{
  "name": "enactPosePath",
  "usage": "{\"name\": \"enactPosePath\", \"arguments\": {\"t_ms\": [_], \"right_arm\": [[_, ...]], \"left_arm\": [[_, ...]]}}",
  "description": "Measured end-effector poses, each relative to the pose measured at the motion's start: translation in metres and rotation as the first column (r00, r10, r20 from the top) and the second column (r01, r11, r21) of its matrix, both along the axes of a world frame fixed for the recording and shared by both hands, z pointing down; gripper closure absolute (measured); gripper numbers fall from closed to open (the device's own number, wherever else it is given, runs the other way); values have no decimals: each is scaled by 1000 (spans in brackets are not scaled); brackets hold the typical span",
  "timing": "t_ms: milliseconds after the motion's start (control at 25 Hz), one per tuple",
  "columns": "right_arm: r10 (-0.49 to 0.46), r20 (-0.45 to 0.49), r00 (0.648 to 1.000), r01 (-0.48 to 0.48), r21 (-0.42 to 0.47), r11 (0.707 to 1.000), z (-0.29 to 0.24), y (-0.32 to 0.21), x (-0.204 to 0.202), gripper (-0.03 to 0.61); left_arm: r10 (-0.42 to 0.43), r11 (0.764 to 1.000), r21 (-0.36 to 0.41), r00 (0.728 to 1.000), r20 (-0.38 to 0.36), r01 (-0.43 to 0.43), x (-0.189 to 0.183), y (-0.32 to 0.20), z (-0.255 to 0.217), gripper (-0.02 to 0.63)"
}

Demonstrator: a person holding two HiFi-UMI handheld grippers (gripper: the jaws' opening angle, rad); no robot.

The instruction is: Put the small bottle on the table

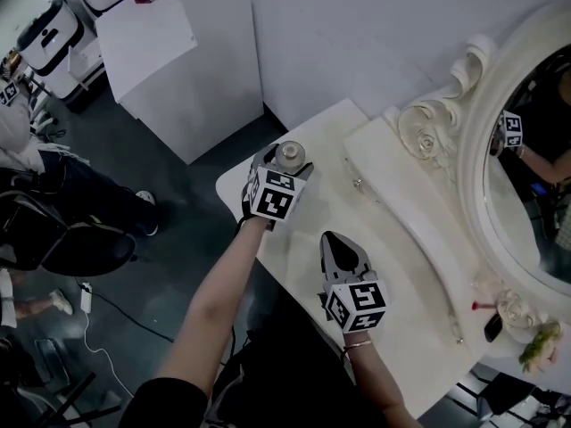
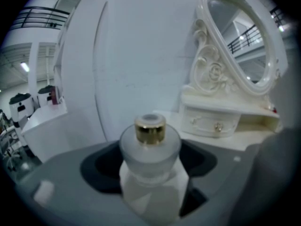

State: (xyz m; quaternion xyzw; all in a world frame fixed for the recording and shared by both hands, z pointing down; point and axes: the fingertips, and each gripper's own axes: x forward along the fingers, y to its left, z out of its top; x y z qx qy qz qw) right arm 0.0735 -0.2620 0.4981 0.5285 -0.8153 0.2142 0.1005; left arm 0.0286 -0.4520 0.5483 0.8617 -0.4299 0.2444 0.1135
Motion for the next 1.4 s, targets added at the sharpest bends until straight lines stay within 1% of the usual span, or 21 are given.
{"name": "enactPosePath", "arguments": {"t_ms": [200,320,520,720,840,1400], "right_arm": [[4,-6,1000,-3,17,1000,-5,7,1,574],[14,-6,1000,-14,24,1000,-7,12,4,574],[22,-13,1000,-21,43,999,-13,18,4,574],[20,-22,1000,-19,60,998,-20,28,3,574],[19,-27,999,-17,67,998,-23,34,2,574],[0,-39,999,5,109,994,-38,70,-17,574]], "left_arm": [[-29,999,21,999,-23,30,-11,16,-18,242],[-40,998,41,998,-45,42,-19,28,-28,263],[-71,996,47,994,-77,75,-39,55,-42,338],[-130,988,72,988,-88,137,-64,77,-53,432],[-154,984,79,984,-94,161,-77,94,-58,476],[-197,973,93,969,-151,212,-118,182,-83,564]]}}
